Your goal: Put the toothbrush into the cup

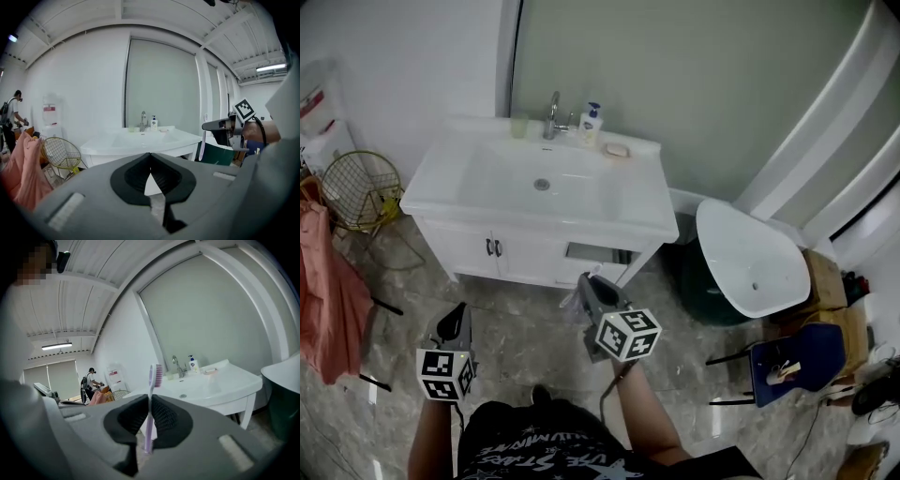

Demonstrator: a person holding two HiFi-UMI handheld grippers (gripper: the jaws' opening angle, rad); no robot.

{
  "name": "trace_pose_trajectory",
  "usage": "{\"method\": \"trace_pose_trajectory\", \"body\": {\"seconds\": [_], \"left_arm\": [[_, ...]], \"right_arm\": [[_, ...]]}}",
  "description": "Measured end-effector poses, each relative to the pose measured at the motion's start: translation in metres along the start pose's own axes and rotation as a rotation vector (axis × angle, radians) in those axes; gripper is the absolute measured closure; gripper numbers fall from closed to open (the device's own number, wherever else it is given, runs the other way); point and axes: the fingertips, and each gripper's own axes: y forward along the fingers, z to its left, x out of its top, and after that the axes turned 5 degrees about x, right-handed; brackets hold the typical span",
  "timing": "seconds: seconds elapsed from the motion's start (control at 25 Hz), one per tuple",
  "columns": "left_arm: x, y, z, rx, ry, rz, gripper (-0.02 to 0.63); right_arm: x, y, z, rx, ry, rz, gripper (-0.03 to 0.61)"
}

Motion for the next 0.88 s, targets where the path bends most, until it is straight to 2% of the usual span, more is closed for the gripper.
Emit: {"method": "trace_pose_trajectory", "body": {"seconds": [0.36,0.6,0.88], "left_arm": [[0.017,0.059,0.029,0.051,-0.017,0.007,0.606],[0.036,0.122,0.05,0.023,-0.005,-0.008,0.606],[0.069,0.218,0.076,-0.059,0.011,-0.024,0.606]], "right_arm": [[0.014,0.064,-0.039,0.029,0.008,0.03,0.552],[0.026,0.114,-0.055,0.031,-0.018,0.044,0.554],[0.047,0.193,-0.085,-0.009,-0.026,0.047,0.552]]}}
